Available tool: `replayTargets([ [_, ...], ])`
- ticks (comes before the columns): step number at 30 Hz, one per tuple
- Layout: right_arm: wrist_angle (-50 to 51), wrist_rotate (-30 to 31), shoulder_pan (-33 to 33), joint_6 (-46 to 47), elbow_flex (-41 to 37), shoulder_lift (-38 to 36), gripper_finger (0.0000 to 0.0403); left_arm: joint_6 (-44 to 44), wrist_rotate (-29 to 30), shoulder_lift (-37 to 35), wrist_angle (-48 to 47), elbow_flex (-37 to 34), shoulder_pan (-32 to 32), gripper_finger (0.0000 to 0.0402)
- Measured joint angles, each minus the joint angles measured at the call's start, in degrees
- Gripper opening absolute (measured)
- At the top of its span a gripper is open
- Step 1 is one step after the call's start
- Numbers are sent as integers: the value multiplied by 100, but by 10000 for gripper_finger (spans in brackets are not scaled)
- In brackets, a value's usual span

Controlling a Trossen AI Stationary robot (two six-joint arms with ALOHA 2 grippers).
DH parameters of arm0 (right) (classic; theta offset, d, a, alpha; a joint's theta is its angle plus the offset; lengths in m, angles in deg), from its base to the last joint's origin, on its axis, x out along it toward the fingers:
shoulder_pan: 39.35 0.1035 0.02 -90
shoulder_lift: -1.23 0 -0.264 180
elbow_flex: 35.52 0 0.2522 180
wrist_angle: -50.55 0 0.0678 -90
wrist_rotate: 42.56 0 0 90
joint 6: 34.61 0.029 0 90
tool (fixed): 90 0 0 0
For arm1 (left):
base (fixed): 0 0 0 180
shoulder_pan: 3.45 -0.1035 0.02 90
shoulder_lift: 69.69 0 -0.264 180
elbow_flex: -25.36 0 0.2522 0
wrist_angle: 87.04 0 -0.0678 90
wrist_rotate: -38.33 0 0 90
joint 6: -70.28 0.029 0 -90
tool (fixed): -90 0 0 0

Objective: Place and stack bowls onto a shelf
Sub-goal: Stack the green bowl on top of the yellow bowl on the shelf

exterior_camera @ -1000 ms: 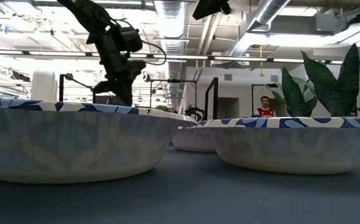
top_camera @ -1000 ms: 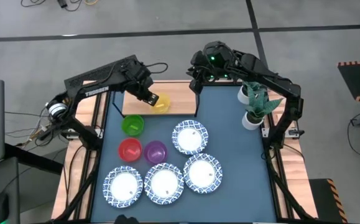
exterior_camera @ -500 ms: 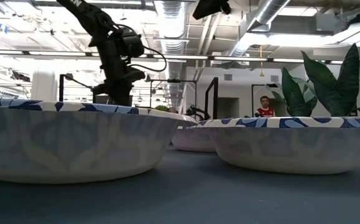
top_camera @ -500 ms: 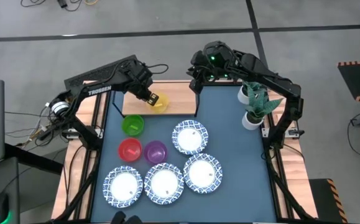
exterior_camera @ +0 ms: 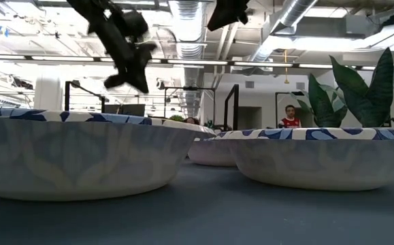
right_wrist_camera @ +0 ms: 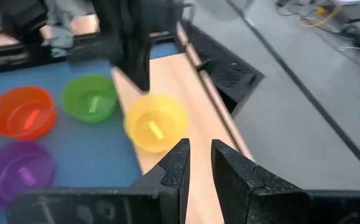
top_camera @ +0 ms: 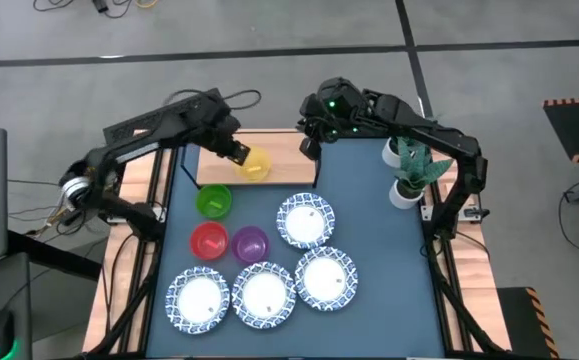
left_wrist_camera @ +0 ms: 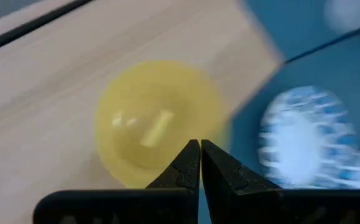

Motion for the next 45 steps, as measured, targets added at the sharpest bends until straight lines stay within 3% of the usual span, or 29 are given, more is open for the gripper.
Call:
replayTargets([
  [4,-632,-563,89,-279,-320,12,95,-580,-356,-1139,-48,2,16,0],
  [7,-1413,-728,302,-550,-448,295,110,-871,-309,-2053,43,9,105,0],
  [14,-3022,-758,859,-1619,-439,1284,187,-1294,1268,-3661,-41,12,575,6],
  [19,-3421,-754,1024,-2044,-449,1970,229,-1622,1844,-4319,-294,11,752,37],
  [27,-3662,-751,1144,-2704,-445,2839,227,-1892,1977,-4637,-806,7,772,98],
  [34,-3577,-746,1332,-3561,-213,3370,223,-1910,1974,-4557,-1074,-4,770,114],
  [45,-2770,-703,1511,-4309,1642,4587,223,-2111,1769,-4500,-1527,-26,769,114],
])
